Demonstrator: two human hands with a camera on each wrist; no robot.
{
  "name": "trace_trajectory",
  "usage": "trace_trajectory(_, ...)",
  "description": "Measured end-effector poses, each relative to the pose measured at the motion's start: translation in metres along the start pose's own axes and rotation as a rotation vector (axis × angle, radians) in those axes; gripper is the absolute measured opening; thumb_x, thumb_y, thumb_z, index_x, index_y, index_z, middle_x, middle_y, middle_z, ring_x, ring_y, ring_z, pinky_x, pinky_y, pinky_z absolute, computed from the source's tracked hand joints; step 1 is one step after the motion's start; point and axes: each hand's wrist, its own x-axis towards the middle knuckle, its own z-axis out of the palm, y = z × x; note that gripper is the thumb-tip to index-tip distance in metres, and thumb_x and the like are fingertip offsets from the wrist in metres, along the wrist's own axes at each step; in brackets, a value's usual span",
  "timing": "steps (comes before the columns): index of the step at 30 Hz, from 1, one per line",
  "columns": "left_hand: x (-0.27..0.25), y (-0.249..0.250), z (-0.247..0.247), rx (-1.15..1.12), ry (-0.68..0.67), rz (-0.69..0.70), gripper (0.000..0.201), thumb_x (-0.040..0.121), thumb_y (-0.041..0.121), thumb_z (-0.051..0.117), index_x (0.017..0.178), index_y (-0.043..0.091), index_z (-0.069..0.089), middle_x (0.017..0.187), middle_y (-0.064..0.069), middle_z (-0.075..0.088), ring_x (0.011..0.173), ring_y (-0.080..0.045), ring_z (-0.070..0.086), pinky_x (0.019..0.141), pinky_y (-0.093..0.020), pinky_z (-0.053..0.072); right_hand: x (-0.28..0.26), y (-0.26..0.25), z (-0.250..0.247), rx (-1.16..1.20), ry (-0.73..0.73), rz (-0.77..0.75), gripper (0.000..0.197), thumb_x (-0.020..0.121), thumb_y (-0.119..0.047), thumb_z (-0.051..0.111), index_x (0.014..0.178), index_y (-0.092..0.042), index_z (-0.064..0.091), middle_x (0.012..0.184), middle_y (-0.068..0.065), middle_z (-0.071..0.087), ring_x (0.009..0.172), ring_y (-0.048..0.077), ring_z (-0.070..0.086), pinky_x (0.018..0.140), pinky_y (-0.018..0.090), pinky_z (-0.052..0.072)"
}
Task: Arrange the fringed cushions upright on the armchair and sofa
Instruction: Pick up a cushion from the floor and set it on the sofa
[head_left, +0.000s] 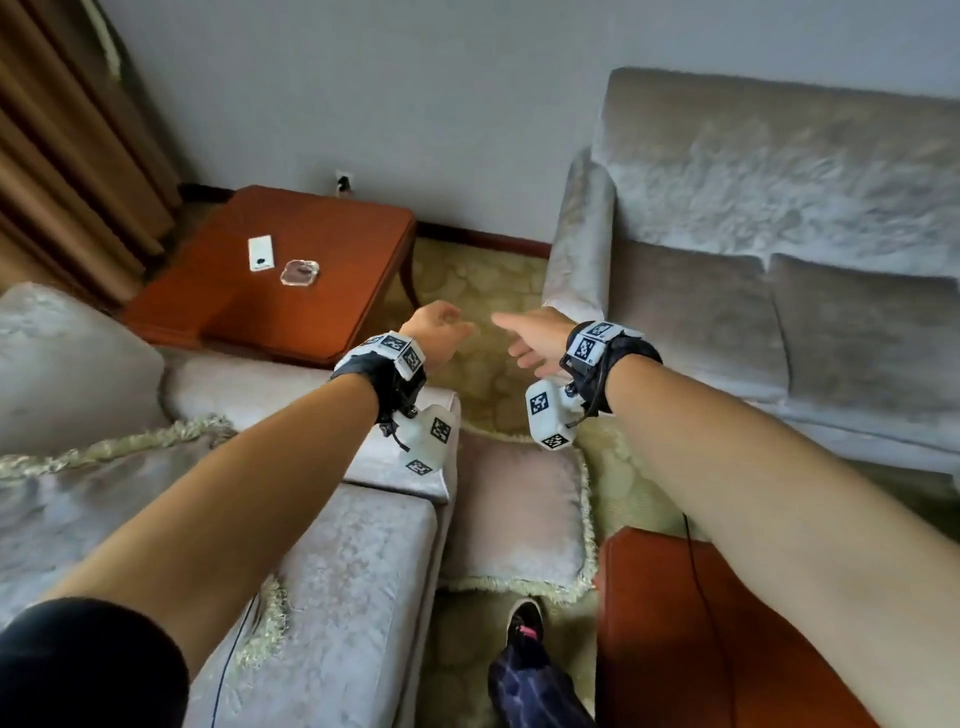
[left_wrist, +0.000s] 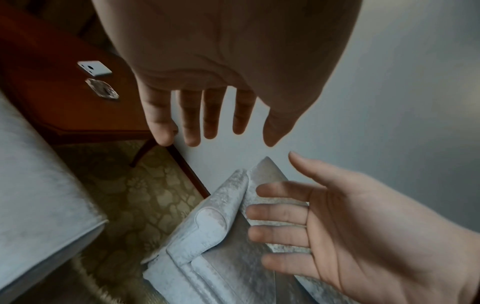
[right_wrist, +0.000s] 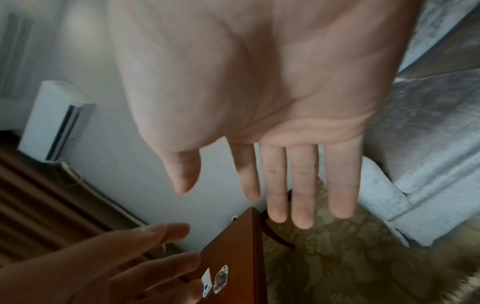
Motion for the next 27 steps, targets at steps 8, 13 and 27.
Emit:
trace_trajectory(8,0.085,0.018,0.086,-0.014,-0.112,-0.111,0.057,0.085,0.043,0.066,0.136,0.024,0.05,0.131,-0.001,0.056,0.11,-0.023,0.06,0.091,-0.036,0.053,0.076,0.065,-0.063,0.173,-0.039,0.161,0.066,0.089,-0.06,0.053,0.136,-0.013,0.049,0.118,0.004,0.062,0.109,0.022,0.06,0.094,0.04,0.05)
trace_trajectory(13,0.127,-0.017,0.139,-0.015,-0.103,-0.21,0.056,0.088,0.039,0.065,0.138,0.02,0.048,0.131,-0.002,0.055,0.105,-0.018,0.056,0.089,-0.033,0.05,0.127,0.129,-0.07,0.309,0.005,0.28,0.066,0.087,-0.06,0.057,0.135,-0.015,0.05,0.119,0.006,0.063,0.105,0.023,0.062,0.09,0.04,0.051)
trace_trajectory(27,0.25,-0.25,0.314,-0.063,-0.027,-0.55,0.056,0.079,0.04,0.072,0.129,0.02,0.055,0.117,-0.004,0.063,0.092,-0.023,0.062,0.08,-0.03,0.052,0.304,0.387,0.032,0.57,0.071,0.607,0.06,0.092,-0.046,0.058,0.136,-0.005,0.05,0.127,0.013,0.062,0.114,0.029,0.06,0.09,0.041,0.049)
